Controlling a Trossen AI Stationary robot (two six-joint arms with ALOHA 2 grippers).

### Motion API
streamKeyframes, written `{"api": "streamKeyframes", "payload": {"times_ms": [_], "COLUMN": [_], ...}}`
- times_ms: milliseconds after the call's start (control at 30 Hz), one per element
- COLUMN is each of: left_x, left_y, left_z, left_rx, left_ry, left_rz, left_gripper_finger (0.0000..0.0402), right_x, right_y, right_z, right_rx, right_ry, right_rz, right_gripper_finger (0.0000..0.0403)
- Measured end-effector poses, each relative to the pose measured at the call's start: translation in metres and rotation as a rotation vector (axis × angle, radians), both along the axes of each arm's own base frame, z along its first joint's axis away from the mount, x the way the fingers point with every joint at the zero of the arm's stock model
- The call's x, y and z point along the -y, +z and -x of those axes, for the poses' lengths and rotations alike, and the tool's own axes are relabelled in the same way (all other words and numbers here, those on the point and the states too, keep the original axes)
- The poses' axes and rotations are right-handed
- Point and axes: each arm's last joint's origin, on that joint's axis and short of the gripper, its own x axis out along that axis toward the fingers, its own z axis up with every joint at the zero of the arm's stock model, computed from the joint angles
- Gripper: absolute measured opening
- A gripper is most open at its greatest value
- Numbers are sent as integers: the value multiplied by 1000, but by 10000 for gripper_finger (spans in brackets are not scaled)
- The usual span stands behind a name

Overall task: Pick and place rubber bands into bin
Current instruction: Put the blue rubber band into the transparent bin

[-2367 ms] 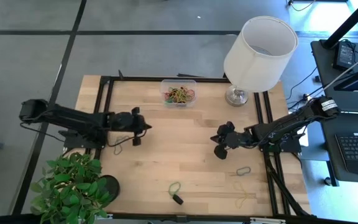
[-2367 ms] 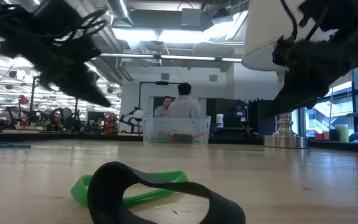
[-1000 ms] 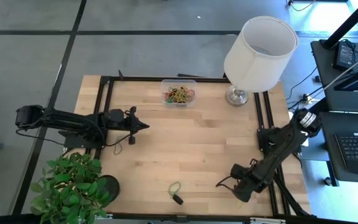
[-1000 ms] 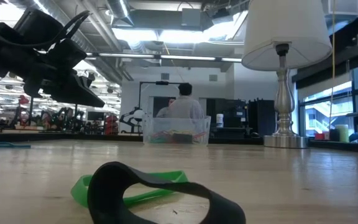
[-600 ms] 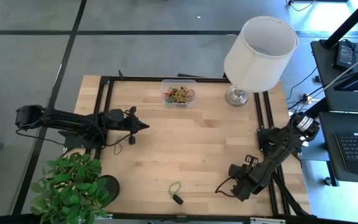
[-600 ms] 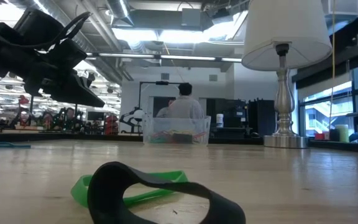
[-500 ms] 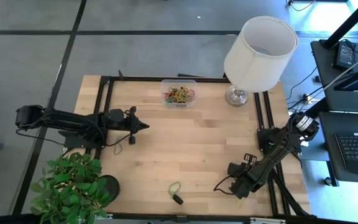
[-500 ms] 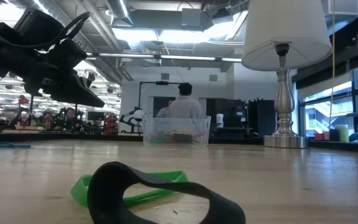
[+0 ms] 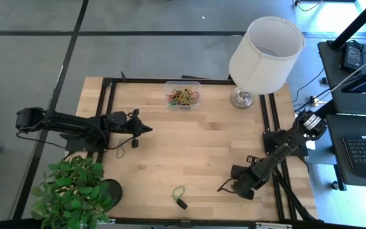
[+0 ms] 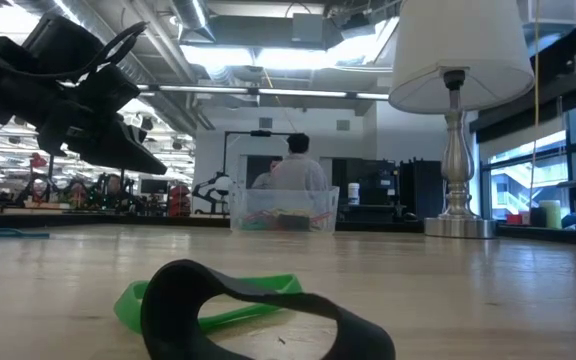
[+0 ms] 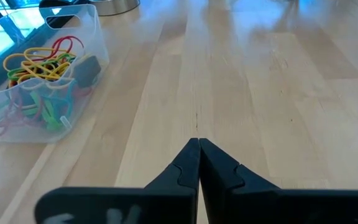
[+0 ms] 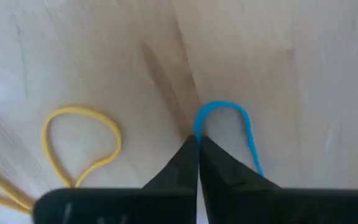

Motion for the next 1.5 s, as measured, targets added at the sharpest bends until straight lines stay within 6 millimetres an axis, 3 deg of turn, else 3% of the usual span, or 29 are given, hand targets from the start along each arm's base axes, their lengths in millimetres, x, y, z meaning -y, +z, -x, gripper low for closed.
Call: {"api": "streamKeyframes", "payload": {"times_ms": [300,533,833,1067,1267,1500], "left_x": [0,-1,0,0,-1,0], "left_y": [1,2,2,2,2,2], "left_z": [0,-1,-1,-1,-1,-1], "left_rx": [13,18,16,16,16,15], "left_ry": [6,-10,-15,-15,-15,-15], "left_rz": [-6,-59,-67,-67,-67,-67], "left_gripper_finger": [2,1,1,3,3,1], "right_x": [24,60,131,208,279,340], "right_y": [32,69,134,162,154,93], "right_z": [-24,-67,-144,-204,-244,-262], "right_rx": [211,405,678,716,688,552], "right_ry": [-83,-106,69,66,20,-59], "right_rz": [20,95,234,374,408,372], "right_gripper_finger": [4,2,1,1,0,0]}}
